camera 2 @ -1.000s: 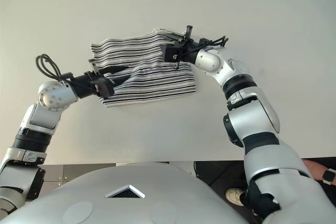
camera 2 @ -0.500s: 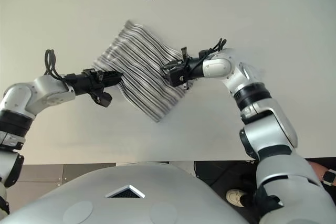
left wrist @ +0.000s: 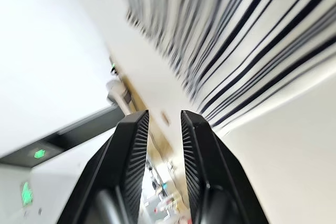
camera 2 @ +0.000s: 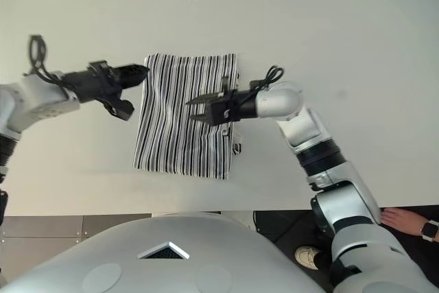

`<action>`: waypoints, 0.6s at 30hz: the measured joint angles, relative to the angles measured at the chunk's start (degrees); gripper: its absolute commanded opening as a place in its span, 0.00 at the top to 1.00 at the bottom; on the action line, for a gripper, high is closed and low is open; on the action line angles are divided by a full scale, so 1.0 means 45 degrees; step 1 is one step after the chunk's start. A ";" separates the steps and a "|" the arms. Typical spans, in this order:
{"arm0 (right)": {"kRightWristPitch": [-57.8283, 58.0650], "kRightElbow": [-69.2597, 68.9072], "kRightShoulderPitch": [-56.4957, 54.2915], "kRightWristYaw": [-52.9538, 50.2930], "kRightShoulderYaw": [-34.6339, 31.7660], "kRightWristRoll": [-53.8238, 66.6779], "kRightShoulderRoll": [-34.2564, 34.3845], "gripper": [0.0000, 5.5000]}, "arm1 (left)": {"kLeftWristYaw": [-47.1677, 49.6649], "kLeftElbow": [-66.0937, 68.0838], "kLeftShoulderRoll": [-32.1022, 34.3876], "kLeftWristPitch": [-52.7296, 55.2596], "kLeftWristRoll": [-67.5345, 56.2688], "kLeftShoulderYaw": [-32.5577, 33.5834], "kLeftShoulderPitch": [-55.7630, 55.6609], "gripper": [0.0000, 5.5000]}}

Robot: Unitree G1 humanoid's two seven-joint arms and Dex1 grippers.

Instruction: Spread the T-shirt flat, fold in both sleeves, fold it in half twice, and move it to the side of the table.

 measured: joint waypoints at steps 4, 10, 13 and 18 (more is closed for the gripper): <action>0.0629 -0.0889 0.0942 0.0674 -0.1337 0.2248 -0.0655 0.73 | -0.1023 -0.1418 0.0351 0.0189 -0.2881 0.1038 0.1299 0.76; 0.0334 -0.0698 0.2841 0.1516 -0.2893 0.2694 -0.2781 0.53 | -0.2991 -0.1848 0.1420 -0.0068 -0.6334 0.1436 0.4097 0.59; -0.0357 -0.0386 0.4109 0.1679 -0.3329 0.1831 -0.4043 0.43 | -0.3485 -0.1652 0.1824 -0.0518 -0.6629 0.1408 0.5656 0.51; -0.2550 -0.0357 0.4630 0.1105 -0.3169 -0.0360 -0.4496 0.43 | -0.3659 -0.0851 0.1830 -0.1350 -0.6228 0.1276 0.6309 0.51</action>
